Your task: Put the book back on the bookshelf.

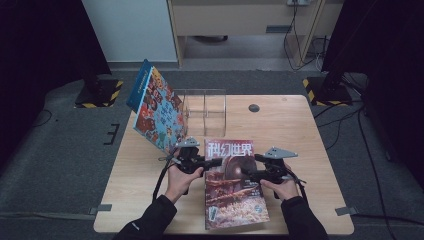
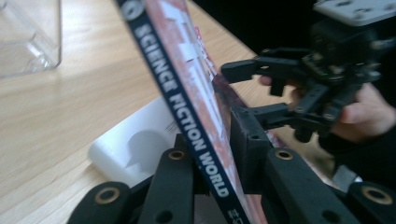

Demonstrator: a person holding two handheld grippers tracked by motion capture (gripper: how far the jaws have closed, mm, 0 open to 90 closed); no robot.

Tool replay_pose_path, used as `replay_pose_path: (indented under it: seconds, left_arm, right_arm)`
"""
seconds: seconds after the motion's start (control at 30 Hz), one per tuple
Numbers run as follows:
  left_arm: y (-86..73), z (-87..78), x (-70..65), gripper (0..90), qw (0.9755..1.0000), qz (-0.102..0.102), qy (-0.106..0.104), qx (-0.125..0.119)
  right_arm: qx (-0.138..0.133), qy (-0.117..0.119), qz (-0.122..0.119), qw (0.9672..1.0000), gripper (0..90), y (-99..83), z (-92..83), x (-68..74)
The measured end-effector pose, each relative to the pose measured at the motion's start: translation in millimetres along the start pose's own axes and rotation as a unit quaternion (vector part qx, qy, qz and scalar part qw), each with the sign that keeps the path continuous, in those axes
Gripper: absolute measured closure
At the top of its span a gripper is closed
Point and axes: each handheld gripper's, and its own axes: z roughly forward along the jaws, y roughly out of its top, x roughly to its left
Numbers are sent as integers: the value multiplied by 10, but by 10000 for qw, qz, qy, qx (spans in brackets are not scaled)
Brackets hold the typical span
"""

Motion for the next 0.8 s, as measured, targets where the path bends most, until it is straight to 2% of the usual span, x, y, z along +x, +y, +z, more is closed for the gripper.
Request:
replay_pose_path:
  seconds: [0.13, 0.33, 0.43, 0.6, 0.73, 0.8]
  left_arm:
    - [61, -63, -91, 807, 9997, 122, -131, -151]
    - [97, -101, -168, 823, 9988, 227, -307, -304]
    - [101, -107, -179, 823, 9985, 291, -339, -321]
    - [100, -112, -175, 823, 9980, 355, -394, -340]
    - [100, -115, -177, 822, 9976, 417, -429, -350]
    - [100, -115, -178, 821, 9974, 448, -442, -350]
  right_arm:
    - [-343, 179, 258, 9989, 192, 46, -57, -48]
    - [-601, 608, 346, 9957, 190, 94, -105, -38]
    - [-581, 769, 397, 9946, 181, 89, -91, -35]
    - [-449, 1086, 661, 9909, 181, 57, -58, -60]
    - [-253, 1456, 930, 9846, 158, -8, -3, -96]
    - [-191, 1613, 963, 9820, 188, -26, 18, -91]
